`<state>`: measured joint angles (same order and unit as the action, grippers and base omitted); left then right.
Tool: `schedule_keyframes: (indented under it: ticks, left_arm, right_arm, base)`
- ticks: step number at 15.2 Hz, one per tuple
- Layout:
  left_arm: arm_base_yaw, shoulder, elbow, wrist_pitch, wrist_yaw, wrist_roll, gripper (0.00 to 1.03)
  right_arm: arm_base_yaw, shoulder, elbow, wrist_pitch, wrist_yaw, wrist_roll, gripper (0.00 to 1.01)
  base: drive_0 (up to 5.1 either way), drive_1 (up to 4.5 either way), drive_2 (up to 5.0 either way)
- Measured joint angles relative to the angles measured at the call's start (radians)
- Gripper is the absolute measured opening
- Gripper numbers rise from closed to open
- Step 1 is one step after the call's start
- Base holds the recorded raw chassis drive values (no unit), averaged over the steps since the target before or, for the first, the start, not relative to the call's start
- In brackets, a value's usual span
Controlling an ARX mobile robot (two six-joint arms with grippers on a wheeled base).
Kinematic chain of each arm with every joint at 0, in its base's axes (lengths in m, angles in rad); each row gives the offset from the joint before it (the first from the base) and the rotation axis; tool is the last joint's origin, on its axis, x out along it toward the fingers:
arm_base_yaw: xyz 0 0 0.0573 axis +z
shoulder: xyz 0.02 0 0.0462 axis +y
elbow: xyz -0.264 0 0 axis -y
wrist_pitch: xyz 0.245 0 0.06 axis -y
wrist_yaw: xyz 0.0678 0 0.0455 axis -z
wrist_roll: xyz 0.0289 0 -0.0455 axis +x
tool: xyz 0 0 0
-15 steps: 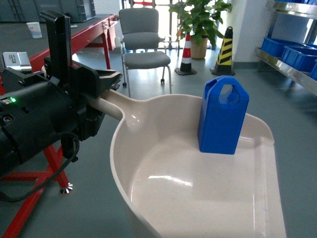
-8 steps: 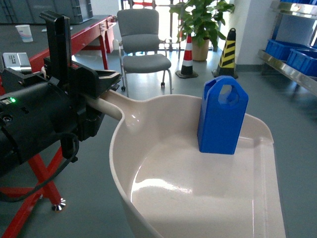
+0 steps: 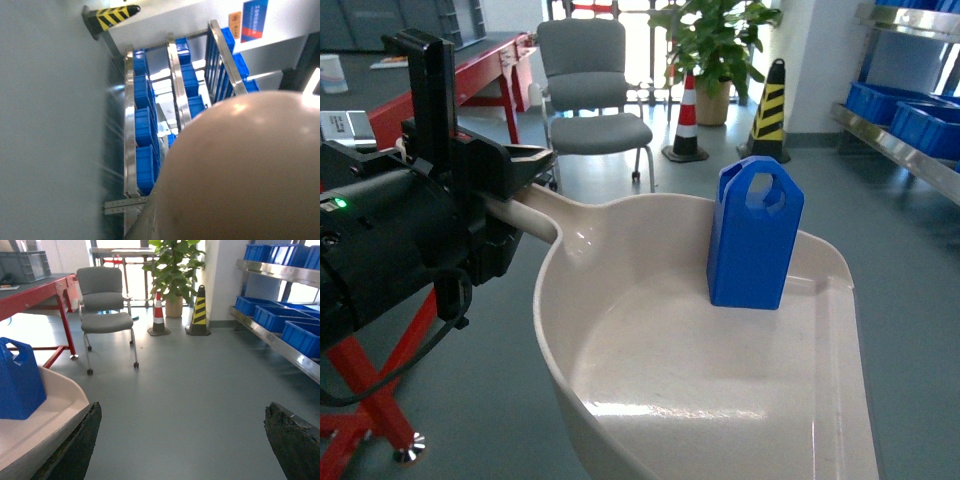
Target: Place part in tray to right shelf
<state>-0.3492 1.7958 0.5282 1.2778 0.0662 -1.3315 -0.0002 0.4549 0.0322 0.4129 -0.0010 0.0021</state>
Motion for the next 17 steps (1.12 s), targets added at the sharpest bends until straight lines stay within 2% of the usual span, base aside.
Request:
schedule_keyframes:
  ticks: [9, 17]
  left_arm:
    - [-0.014, -0.001, 0.002, 0.002, 0.009, -0.001, 0.12]
    - [-0.011, -0.001, 0.002, 0.002, 0.008, -0.001, 0.12]
  right_arm:
    - [0.0, -0.005, 0.0, 0.0, 0.0, 0.0, 0.98]
    - [0.0, -0.005, 0.0, 0.0, 0.0, 0.0, 0.98]
  base:
    - [0.0, 4.28, -4.3]
    - [-1.6, -1.6, -1.6]
